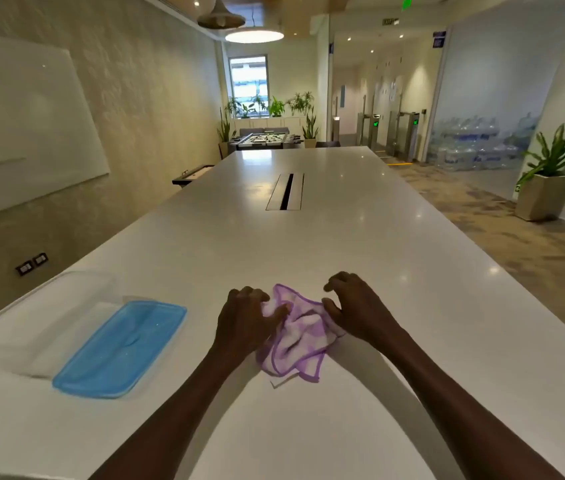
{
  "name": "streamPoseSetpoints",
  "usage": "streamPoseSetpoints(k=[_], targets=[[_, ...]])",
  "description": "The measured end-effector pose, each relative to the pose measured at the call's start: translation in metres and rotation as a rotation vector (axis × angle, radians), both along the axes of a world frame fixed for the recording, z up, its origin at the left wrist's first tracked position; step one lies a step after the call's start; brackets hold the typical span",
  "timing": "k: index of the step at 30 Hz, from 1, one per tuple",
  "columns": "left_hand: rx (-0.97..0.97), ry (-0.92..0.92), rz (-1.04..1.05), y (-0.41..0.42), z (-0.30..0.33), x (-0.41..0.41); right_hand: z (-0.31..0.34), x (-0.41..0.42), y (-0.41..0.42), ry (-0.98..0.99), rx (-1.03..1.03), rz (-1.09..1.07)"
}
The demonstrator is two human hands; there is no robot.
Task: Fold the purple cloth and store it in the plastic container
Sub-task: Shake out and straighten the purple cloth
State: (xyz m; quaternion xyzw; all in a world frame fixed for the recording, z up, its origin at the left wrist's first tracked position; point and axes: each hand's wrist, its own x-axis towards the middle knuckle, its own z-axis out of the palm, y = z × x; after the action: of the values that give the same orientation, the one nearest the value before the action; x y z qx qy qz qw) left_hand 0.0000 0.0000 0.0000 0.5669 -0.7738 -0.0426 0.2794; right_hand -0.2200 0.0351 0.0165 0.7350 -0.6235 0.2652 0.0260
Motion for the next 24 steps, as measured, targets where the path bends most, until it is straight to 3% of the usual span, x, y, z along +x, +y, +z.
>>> streamPoseSetpoints(k=[4, 9, 16, 19, 24], targets=[[0.073, 0.054, 0.1, 0.006, -0.001, -0.006, -0.01, -0.001, 0.003, -0.085, 0.149, 0.068], [0.201, 0.187, 0.15, 0.0, 0.001, -0.005, -0.023, -0.002, 0.0, -0.175, 0.185, 0.062], [0.201, 0.3, 0.182, -0.036, 0.018, 0.031, -0.004, -0.006, -0.011, -0.213, -0.026, -0.061], [0.206, 0.333, 0.199, -0.051, 0.022, 0.047, 0.017, -0.002, -0.016, -0.341, -0.126, -0.114], [0.153, 0.539, 0.174, -0.066, 0.028, 0.058, 0.048, 0.005, -0.022, -0.429, -0.263, -0.147]])
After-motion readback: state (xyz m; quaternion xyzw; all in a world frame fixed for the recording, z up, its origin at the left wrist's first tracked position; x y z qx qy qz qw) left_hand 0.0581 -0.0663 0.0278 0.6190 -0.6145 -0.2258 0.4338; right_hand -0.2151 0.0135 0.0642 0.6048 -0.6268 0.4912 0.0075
